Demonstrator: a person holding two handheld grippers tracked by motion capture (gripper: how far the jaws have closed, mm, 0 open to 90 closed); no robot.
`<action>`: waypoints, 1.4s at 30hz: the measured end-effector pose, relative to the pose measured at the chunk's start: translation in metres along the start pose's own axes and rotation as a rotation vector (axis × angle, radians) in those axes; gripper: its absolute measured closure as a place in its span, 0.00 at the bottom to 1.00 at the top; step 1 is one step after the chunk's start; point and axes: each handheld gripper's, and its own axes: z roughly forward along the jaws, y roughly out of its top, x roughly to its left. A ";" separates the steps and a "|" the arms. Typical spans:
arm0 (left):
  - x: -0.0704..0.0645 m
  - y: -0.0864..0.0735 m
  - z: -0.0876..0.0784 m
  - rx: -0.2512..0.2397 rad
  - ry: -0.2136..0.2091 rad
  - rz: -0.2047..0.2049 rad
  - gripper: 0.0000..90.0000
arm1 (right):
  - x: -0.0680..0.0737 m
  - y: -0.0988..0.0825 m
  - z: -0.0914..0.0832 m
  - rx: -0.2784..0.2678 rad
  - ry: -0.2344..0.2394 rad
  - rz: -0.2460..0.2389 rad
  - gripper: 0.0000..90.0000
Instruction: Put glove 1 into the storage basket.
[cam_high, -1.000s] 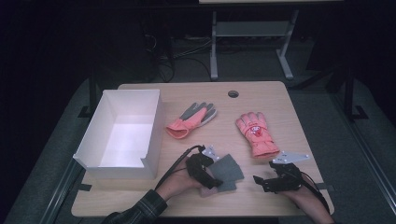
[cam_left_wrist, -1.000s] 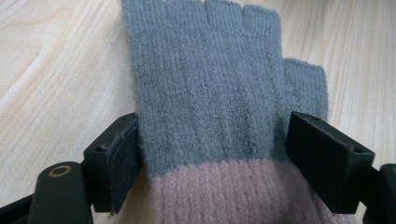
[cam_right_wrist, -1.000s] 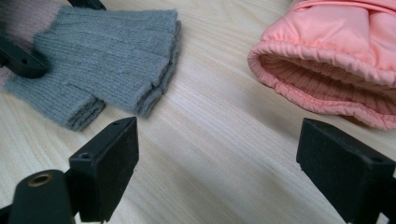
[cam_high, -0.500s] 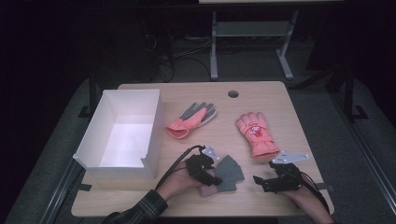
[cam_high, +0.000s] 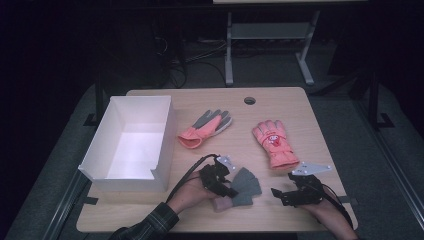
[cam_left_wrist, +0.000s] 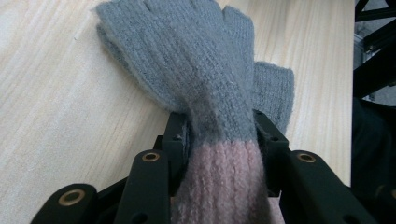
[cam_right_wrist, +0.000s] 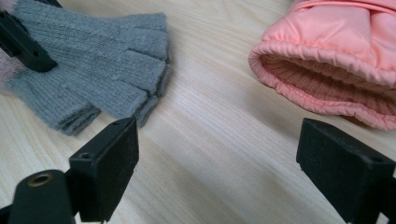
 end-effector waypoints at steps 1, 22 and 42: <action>0.000 0.000 -0.001 0.001 0.000 0.001 0.71 | 0.000 0.000 0.000 0.000 0.000 -0.002 0.14; -0.004 0.016 -0.044 -0.088 0.028 -0.024 0.71 | 0.000 0.000 0.000 0.002 0.001 0.002 0.14; 0.003 0.032 -0.115 -0.200 0.089 -0.094 0.71 | 0.000 0.000 0.002 0.006 0.001 -0.002 0.14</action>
